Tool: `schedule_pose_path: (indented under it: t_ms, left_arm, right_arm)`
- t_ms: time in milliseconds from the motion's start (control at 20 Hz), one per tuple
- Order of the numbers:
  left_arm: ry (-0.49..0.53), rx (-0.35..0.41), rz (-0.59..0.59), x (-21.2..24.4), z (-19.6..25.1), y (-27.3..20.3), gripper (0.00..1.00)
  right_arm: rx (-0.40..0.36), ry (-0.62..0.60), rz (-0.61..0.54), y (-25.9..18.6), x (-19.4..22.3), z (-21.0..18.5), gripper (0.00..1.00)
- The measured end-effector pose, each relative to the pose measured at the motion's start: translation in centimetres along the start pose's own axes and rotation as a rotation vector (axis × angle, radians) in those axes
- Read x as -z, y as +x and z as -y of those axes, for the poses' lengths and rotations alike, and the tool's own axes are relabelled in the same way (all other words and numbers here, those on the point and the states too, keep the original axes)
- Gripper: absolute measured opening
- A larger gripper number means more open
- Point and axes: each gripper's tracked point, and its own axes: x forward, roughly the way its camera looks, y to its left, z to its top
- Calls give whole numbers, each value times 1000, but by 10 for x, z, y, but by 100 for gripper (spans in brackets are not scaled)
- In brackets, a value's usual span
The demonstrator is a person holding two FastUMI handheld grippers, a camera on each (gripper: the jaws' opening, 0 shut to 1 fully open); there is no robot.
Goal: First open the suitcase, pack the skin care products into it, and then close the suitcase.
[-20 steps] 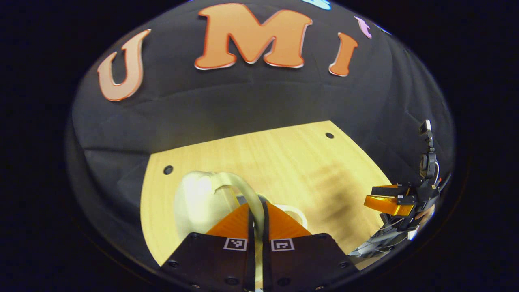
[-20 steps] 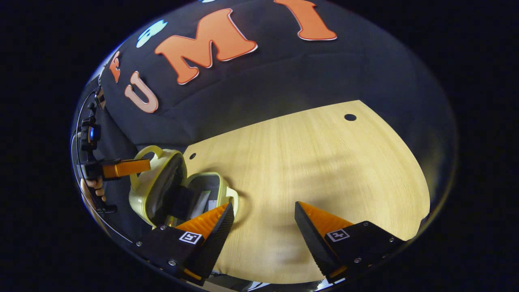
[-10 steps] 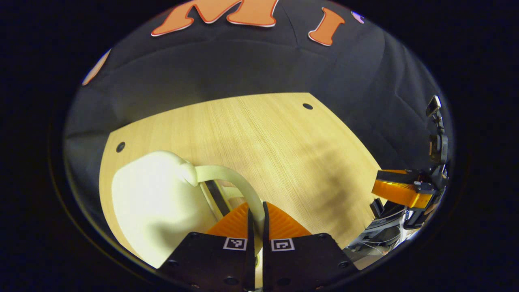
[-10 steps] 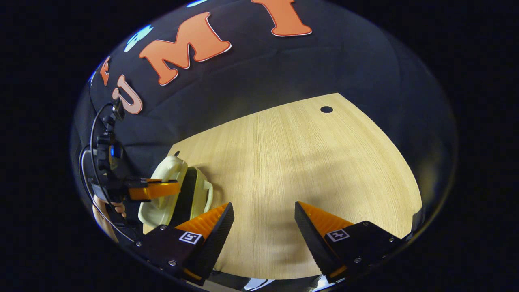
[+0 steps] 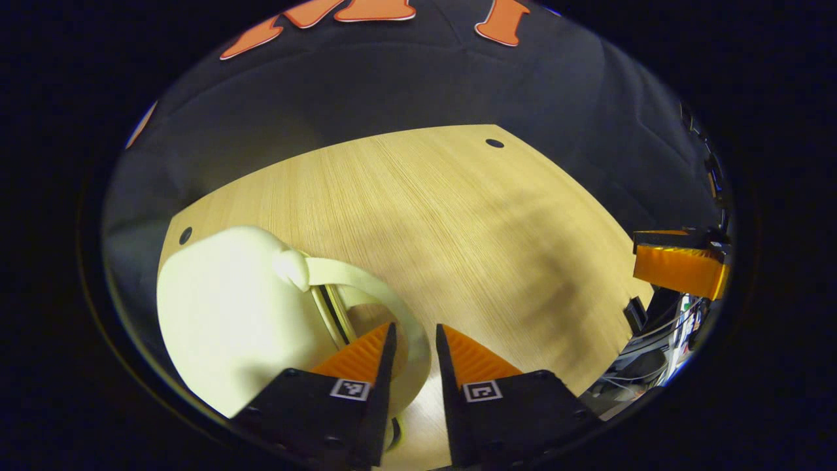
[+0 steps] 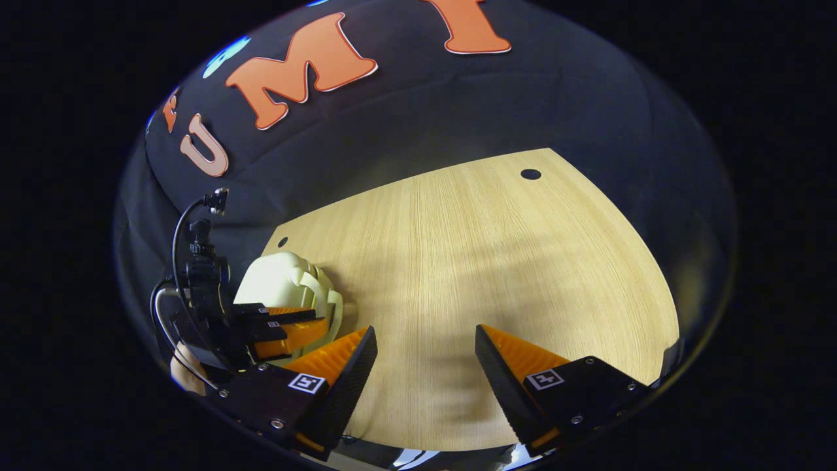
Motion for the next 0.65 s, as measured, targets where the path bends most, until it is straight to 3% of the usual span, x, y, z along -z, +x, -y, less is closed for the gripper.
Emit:
schedule_pose_path:
  t_ms: [50,150,300,650]
  left_arm:
    - [-24,7,18,-2,3,-2,49]
    - [-65,0,75,-8,0,-17,46]
    - [-119,-28,201,-24,-19,-52,100]
    - [-144,-223,600,-50,-44,-106,97]
  right_arm:
    - [0,-7,5,-1,-3,-4,96]
    - [8,-30,21,-4,-11,-8,96]
    - [24,-64,72,-9,-30,-17,96]
    - [69,-175,257,-36,-81,-43,96]
